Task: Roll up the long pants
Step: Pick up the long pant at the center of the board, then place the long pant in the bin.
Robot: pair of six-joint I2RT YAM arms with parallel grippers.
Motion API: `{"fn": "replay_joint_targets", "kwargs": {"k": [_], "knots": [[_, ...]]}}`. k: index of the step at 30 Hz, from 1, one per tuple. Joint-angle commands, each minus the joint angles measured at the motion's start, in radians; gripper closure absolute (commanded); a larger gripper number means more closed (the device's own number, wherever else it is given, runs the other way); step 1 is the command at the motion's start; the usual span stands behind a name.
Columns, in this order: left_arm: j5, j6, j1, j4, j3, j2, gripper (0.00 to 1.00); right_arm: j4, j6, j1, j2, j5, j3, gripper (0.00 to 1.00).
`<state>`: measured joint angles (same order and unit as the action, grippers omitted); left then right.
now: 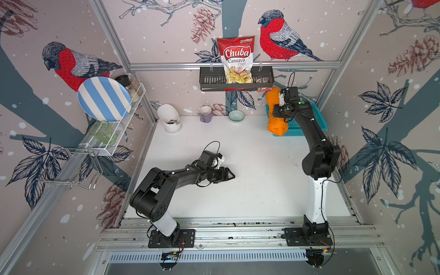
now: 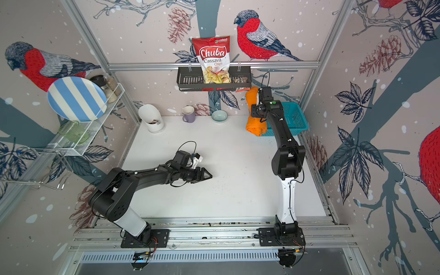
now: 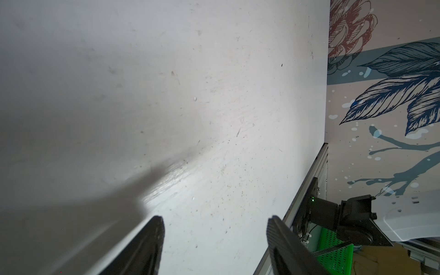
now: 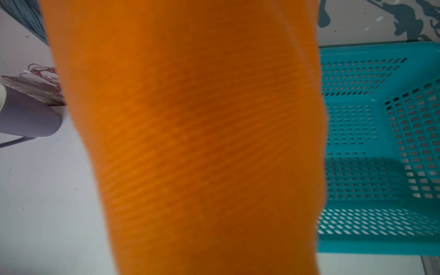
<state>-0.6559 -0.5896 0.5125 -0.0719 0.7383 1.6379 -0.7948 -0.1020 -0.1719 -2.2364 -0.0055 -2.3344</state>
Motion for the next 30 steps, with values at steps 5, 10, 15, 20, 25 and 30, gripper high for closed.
{"fn": "replay_joint_targets", "kwargs": {"k": [5,10,15,20,25,30], "knots": [[-0.008,0.036,0.026,-0.032,-0.001,0.011,0.29,0.369,0.026,0.04,-0.028,-0.075,0.047,1.0],[-0.014,0.048,0.027,-0.033,0.011,0.046,0.3,0.438,-0.008,0.069,-0.052,-0.101,0.033,1.0],[-0.019,0.055,0.026,-0.036,0.022,0.071,0.3,0.508,-0.078,0.109,-0.098,-0.141,0.035,1.0],[-0.019,0.059,0.026,-0.041,0.02,0.089,0.3,0.525,-0.131,0.141,-0.152,-0.209,0.037,1.0],[-0.025,0.058,0.027,-0.047,0.024,0.106,0.3,0.49,-0.183,0.156,-0.2,-0.268,0.037,1.0],[-0.023,0.06,0.028,-0.046,0.022,0.104,0.3,0.381,-0.25,0.174,-0.202,-0.326,0.071,1.0]]}}
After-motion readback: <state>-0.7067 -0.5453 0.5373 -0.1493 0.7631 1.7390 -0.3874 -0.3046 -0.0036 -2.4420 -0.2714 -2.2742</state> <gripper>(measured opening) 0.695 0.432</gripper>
